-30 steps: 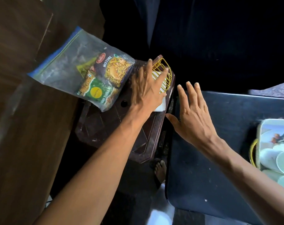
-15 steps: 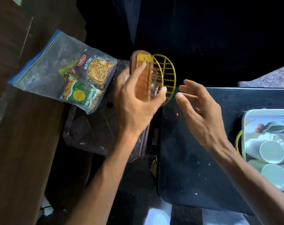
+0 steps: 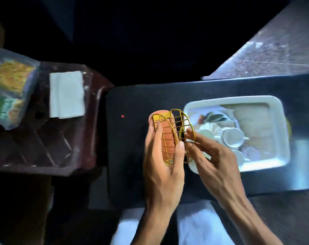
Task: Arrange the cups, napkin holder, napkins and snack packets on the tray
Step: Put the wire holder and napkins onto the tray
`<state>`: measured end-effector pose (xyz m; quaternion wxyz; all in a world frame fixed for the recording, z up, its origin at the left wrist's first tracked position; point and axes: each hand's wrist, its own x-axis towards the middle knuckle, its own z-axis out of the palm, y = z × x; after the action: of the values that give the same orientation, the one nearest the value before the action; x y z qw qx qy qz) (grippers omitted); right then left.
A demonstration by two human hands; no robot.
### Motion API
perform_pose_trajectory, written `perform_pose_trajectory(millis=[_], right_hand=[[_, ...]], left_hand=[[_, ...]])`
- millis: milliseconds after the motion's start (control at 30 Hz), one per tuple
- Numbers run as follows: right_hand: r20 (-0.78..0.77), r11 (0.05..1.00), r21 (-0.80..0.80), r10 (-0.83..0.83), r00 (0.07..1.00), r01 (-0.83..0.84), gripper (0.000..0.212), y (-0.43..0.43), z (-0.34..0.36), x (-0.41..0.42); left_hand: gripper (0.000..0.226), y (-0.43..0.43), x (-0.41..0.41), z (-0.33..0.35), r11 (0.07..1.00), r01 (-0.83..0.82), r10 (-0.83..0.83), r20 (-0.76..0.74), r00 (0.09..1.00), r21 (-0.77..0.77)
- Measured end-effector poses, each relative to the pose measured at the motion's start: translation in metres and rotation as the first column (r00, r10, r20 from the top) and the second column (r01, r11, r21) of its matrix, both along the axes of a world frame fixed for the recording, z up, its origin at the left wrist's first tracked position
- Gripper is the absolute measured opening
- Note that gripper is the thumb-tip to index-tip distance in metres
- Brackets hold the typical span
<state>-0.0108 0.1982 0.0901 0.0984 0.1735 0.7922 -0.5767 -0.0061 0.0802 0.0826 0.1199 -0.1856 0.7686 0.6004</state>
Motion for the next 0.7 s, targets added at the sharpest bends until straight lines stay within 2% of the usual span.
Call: perform_pose_trajectory(millis=[100, 167, 233, 267, 333, 433, 533, 633, 700], right_hand=[[-0.040, 0.996, 0.049, -0.075, 0.996, 0.077, 0.044, 0.052, 0.007, 0.023], [-0.055, 0.986, 0.093, -0.133, 0.990, 0.137, 0.046, 0.088, 0.010, 0.036], [-0.054, 0.971, 0.093, -0.216, 0.975, 0.221, 0.038, 0.127, 0.010, 0.045], [-0.036, 0.962, 0.082, -0.258, 0.965, 0.261, 0.032, 0.146, 0.009, 0.049], [0.013, 0.947, 0.051, -0.317, 0.948, 0.316, 0.027, 0.180, 0.006, 0.054], [0.069, 0.936, 0.020, -0.352, 0.933, 0.351, 0.032, 0.220, -0.007, 0.056], [0.138, 0.920, 0.012, -0.389, 0.911, 0.392, 0.038, 0.249, -0.028, 0.051], [0.208, 0.905, 0.037, -0.421, 0.883, 0.423, 0.036, 0.271, -0.049, 0.046], [0.229, 0.908, 0.050, -0.415, 0.881, 0.415, 0.036, 0.279, -0.061, 0.043]], left_hand=[[0.057, 0.061, 0.014, 0.009, 0.993, 0.069, -0.073, 0.044, 0.996, 0.100], [0.057, 0.100, 0.013, 0.016, 0.960, 0.046, -0.084, 0.127, 0.988, 0.278], [0.052, 0.138, 0.009, 0.020, 0.880, -0.019, -0.100, 0.225, 0.969, 0.474], [0.048, 0.155, 0.007, 0.020, 0.852, -0.041, -0.114, 0.262, 0.958, 0.522], [0.045, 0.185, 0.003, 0.013, 0.829, -0.022, -0.158, 0.272, 0.949, 0.559], [0.061, 0.222, -0.006, -0.003, 0.785, 0.028, -0.248, 0.273, 0.930, 0.619], [0.046, 0.250, -0.010, -0.030, 0.803, 0.044, -0.270, 0.296, 0.916, 0.595], [0.048, 0.270, -0.009, -0.052, 0.817, 0.021, -0.271, 0.352, 0.896, 0.576], [0.039, 0.279, -0.008, -0.065, 0.832, 0.007, -0.262, 0.381, 0.887, 0.555]])
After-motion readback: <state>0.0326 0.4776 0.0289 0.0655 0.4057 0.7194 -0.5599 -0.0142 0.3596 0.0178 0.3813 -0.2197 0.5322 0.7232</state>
